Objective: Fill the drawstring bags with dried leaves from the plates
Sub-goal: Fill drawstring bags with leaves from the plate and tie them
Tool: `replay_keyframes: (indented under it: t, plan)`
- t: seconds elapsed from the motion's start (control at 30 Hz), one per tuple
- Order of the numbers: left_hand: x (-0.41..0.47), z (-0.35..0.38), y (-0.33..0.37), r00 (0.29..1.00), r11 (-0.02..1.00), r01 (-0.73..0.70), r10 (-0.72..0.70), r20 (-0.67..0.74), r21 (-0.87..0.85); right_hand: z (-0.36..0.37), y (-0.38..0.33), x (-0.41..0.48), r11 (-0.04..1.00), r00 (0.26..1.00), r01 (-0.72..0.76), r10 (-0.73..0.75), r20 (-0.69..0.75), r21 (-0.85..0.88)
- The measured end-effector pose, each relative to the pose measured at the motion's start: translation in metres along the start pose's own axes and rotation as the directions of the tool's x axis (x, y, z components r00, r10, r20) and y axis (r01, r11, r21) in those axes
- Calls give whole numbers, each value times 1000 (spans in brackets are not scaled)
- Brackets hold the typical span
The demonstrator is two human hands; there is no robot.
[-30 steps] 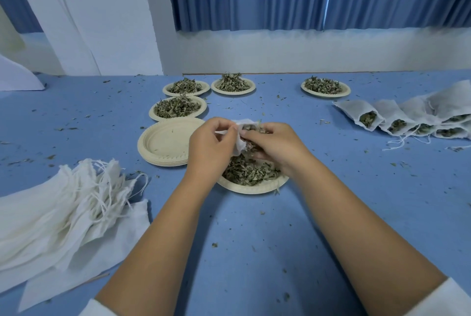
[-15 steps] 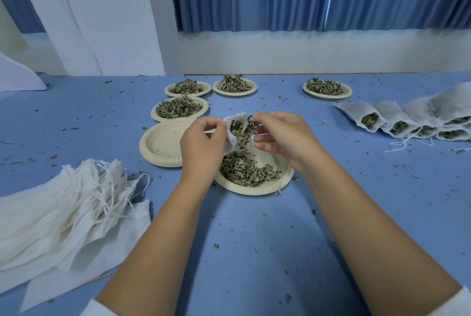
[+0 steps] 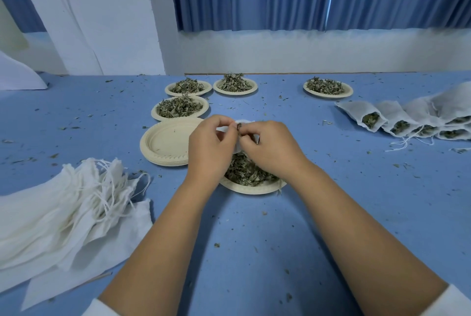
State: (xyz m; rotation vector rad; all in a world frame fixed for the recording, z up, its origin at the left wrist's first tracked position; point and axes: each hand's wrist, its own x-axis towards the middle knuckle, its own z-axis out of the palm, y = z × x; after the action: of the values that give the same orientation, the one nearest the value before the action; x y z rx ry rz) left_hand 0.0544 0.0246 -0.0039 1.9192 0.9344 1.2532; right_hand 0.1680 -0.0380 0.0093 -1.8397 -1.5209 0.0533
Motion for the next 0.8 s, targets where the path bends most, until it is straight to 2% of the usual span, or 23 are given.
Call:
replay_keyframes:
  t: [0.07,0.13,0.2,0.33,0.47,0.57,0.63,0.73,0.8]
  plan:
    - [-1,1,-1,999,1000,-15,14,37,24,0,1,0,999,995,-9,14,97,-48]
    - [-1,1,-1,999,999,-14,12,34,36,0,2,0,1000,994,-10,13,109,-29]
    - [-1,-1,-1,1000,1000,11,-11,2,9,-2,1,-1,999,1000,-18,17,21,47]
    - [0,-3,1,998,997,56,-57,-37,-46,-9,5,4,966,969,-69,124,-212,251]
    - [-1,-3,2,997,997,47,-51,-57,-65,-15,8,5,958,960,-70,140,-243,278]
    - [0,-3,1,995,996,55,-61,-77,-68,-13,10,5,969,969,-94,142,-203,229]
    - [1,-4,0,992,995,62,-70,-108,-74,-14,11,6,957,971,-160,197,-139,242]
    - [3,-4,-1,988,995,66,-76,-134,-76,-17,11,4,853,938,-345,322,125,393]
    - [3,-4,-2,988,995,71,-80,-132,-74,-16,8,2,820,923,-385,334,192,423]
